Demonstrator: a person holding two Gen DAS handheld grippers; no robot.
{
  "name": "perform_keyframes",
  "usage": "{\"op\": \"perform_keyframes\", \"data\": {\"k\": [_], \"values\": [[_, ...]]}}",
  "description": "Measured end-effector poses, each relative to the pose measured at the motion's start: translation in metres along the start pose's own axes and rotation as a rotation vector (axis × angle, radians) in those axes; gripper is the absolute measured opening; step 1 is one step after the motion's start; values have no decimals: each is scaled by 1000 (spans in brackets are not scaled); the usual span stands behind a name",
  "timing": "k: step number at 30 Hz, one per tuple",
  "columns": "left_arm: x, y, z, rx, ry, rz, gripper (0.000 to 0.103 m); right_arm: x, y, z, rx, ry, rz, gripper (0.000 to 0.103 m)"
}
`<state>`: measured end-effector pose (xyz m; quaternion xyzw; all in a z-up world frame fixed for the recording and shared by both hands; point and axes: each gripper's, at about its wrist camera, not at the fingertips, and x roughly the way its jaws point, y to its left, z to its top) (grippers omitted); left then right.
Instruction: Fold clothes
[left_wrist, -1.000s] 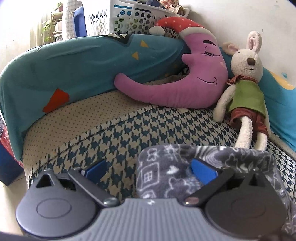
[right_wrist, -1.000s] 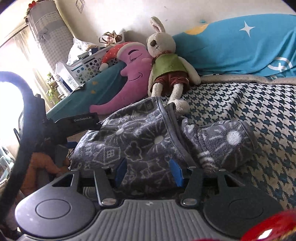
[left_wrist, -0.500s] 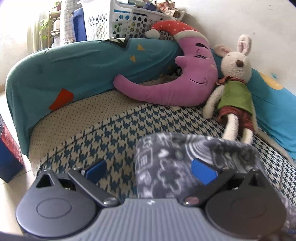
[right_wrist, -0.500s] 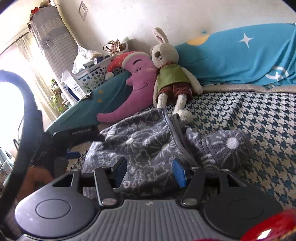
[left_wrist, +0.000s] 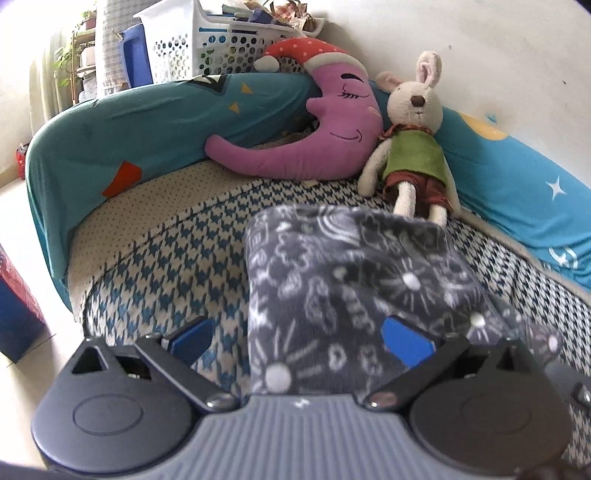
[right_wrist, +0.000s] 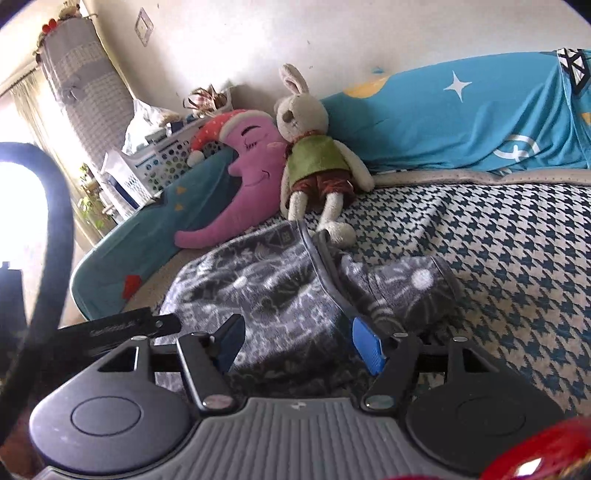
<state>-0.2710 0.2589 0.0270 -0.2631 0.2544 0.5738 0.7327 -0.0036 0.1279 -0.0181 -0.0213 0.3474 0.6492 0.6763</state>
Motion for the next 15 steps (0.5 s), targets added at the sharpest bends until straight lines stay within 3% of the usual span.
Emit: {"op": "perform_keyframes", "data": {"k": [15], "values": [[11, -13, -24, 58, 79, 31, 103, 31, -13, -11, -3, 77, -103, 65]]}}
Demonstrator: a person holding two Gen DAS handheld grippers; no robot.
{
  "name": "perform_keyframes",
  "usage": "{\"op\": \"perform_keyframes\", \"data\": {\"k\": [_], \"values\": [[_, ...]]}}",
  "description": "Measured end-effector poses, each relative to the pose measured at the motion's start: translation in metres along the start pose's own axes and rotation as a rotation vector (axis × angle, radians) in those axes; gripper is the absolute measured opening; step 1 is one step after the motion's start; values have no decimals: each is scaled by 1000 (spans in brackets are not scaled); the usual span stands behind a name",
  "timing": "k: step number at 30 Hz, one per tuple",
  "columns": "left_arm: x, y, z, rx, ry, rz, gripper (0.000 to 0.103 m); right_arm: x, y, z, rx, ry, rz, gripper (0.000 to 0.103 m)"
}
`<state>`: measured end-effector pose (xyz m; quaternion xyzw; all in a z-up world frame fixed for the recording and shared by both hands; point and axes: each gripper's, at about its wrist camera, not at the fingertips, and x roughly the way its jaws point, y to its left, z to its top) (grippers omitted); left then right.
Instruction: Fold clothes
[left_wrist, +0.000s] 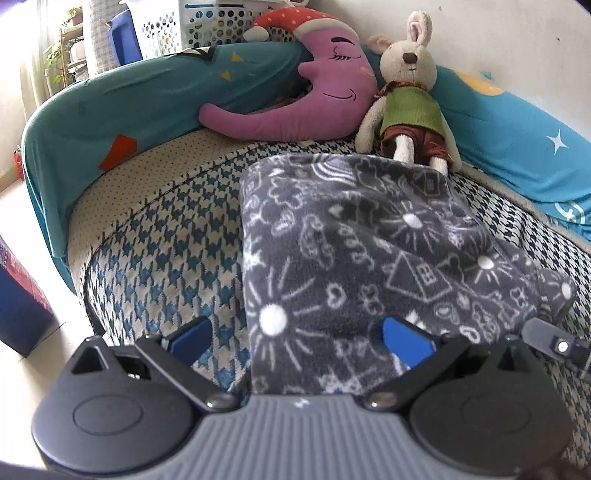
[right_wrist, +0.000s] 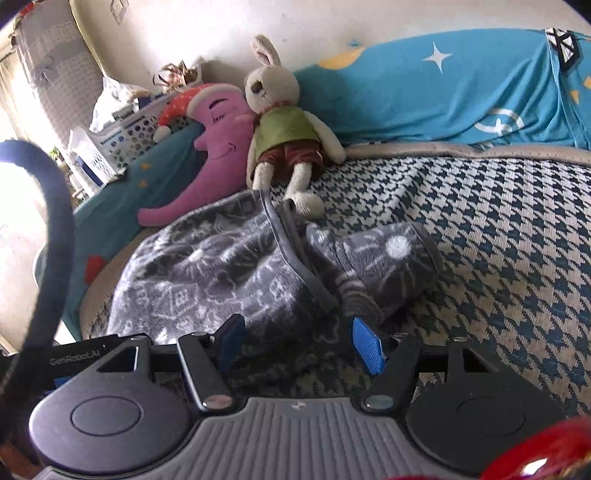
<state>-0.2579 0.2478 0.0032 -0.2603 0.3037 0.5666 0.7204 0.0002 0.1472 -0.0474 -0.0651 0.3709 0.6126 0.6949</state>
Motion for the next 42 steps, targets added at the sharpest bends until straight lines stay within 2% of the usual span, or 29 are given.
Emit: {"op": "perform_keyframes", "data": {"k": [5, 11, 17, 20, 24, 28, 30, 33, 37, 42], "values": [[7, -1, -1, -5, 18, 6, 103, 8, -2, -4, 9, 38, -15, 65], [16, 4, -2, -32, 50, -3, 103, 3, -3, -4, 12, 38, -32, 66], [15, 4, -3, -41, 52, 1, 103, -18, -4, -6, 26, 46, -38, 74], [11, 4, -3, -52, 53, 0, 103, -34, -2, -9, -5, 46, -33, 76], [-3, 0, -5, -43, 36, -3, 103, -59, -5, -16, -44, 40, -65, 83], [-16, -6, -13, -38, 28, -23, 103, -73, -10, -11, -38, 61, -112, 84], [-23, -8, -18, -39, 25, -34, 103, -77, -10, -7, -49, 57, -107, 84], [-27, -15, -27, -7, 38, -30, 103, -72, -10, -1, -50, 78, -103, 88], [-27, -20, -38, 34, 52, -3, 103, -59, -4, 9, -29, 97, -103, 88], [-27, -17, -48, 16, 80, -10, 103, -44, 18, 15, -87, 89, -89, 89]]}}
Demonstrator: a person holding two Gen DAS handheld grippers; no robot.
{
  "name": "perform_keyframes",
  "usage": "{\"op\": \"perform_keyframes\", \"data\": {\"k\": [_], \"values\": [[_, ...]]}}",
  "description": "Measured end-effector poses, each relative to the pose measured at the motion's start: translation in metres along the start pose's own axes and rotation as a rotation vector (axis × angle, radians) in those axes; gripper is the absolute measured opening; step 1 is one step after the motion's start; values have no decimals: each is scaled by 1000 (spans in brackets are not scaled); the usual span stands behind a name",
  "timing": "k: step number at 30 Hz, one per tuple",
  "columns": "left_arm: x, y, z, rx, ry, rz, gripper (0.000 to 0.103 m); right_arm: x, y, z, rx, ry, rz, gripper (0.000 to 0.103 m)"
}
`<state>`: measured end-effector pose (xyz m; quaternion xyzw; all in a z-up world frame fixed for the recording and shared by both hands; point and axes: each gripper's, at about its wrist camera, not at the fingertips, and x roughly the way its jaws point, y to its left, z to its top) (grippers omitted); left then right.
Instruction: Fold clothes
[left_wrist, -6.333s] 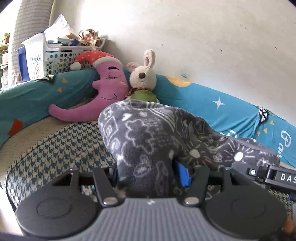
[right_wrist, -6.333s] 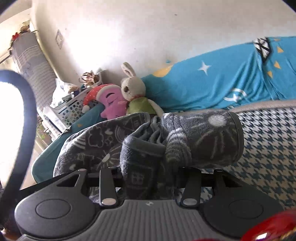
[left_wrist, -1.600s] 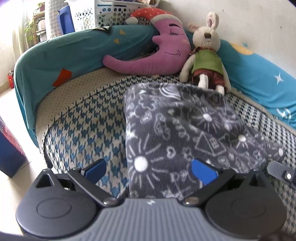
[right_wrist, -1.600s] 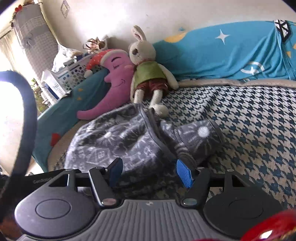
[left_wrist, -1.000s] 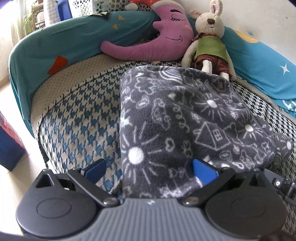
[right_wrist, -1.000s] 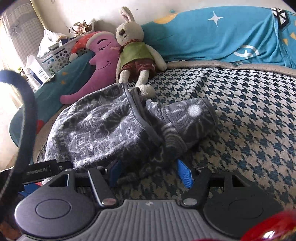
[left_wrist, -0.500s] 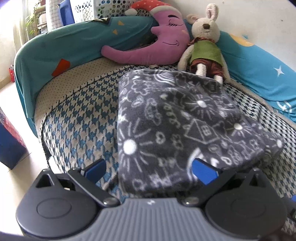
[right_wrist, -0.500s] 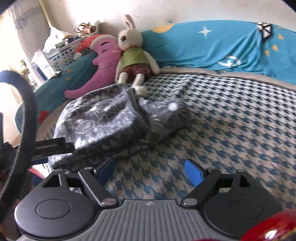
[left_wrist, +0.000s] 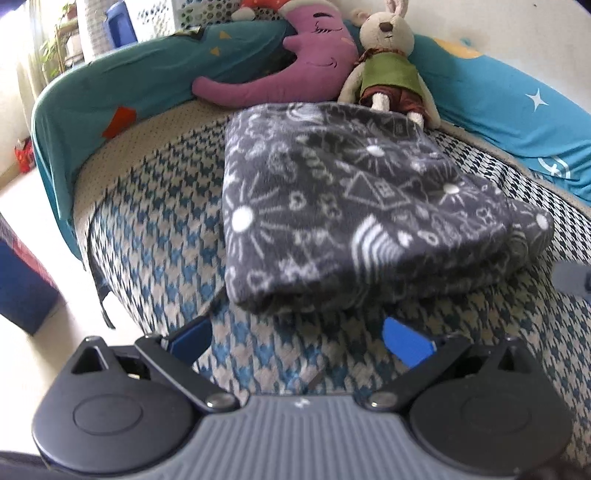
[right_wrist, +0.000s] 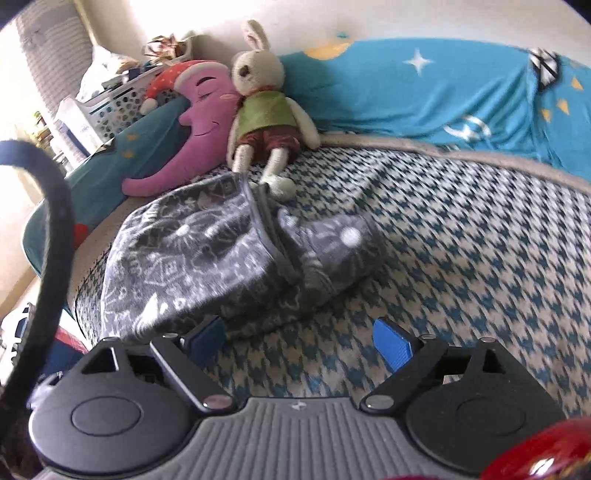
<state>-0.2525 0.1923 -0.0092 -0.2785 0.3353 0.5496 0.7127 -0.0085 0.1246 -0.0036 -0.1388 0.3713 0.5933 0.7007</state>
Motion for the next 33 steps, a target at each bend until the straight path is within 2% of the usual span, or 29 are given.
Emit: {"op": "perform_keyframes", "data": {"k": [4, 7, 15, 22, 33], "values": [[2, -3, -7, -3, 36, -5, 103, 9, 15, -1, -64, 4, 3, 89], [6, -6, -12, -5, 69, -9, 103, 13, 22, -3, -118, 20, -27, 89], [22, -10, -19, -19, 153, -10, 103, 23, 15, -3, -63, 60, -66, 89], [25, -6, -19, -50, 169, -22, 103, 32, 10, -2, -14, 91, -91, 89], [32, -3, -10, -61, 204, -31, 103, 40, 25, -1, -57, 90, -88, 89]]}}
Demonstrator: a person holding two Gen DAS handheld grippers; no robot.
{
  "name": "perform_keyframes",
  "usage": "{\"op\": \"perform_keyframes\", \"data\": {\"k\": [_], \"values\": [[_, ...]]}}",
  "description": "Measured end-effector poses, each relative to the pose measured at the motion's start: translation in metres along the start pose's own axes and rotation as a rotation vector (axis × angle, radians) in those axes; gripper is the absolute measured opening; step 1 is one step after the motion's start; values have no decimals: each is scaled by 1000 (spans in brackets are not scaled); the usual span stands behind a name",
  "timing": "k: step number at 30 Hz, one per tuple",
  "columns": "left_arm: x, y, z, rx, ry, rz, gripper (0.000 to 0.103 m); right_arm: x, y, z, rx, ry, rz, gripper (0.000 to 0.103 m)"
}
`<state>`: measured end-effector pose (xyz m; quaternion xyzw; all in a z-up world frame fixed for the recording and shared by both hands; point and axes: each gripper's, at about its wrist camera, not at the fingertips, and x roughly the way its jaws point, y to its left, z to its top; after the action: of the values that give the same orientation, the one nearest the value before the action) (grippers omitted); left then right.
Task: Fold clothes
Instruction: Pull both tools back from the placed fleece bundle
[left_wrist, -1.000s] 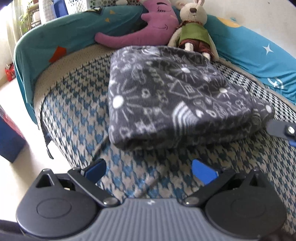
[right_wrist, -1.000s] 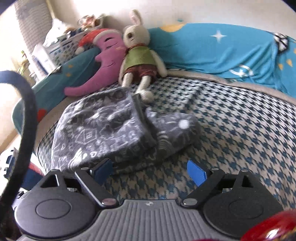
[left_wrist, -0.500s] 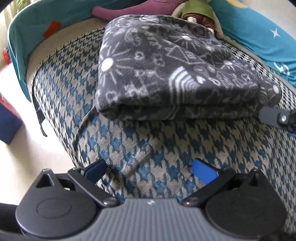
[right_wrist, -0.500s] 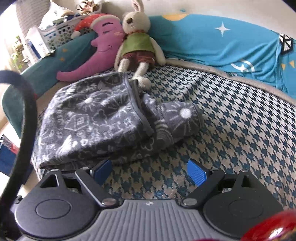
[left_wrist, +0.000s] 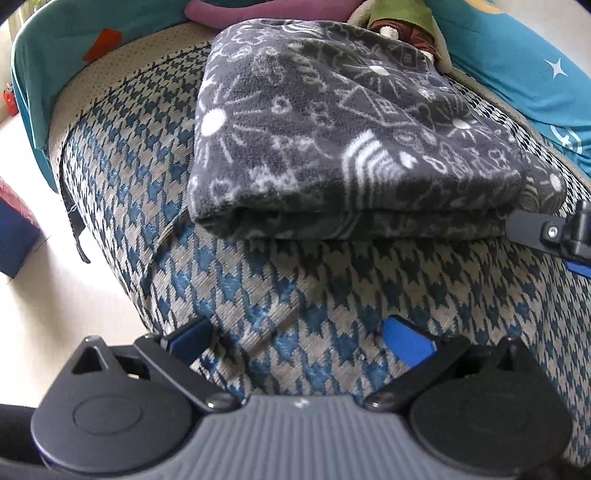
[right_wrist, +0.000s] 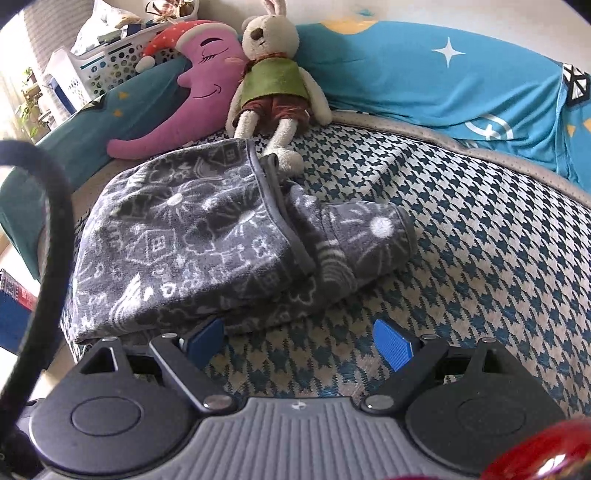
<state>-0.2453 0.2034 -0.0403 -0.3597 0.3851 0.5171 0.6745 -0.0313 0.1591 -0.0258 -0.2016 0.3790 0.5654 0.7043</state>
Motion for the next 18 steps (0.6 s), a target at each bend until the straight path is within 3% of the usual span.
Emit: {"op": "perform_keyframes", "data": {"k": [18], "values": [[5, 8, 8, -23, 29, -19, 103, 13, 9, -3, -24, 37, 14, 89]]}}
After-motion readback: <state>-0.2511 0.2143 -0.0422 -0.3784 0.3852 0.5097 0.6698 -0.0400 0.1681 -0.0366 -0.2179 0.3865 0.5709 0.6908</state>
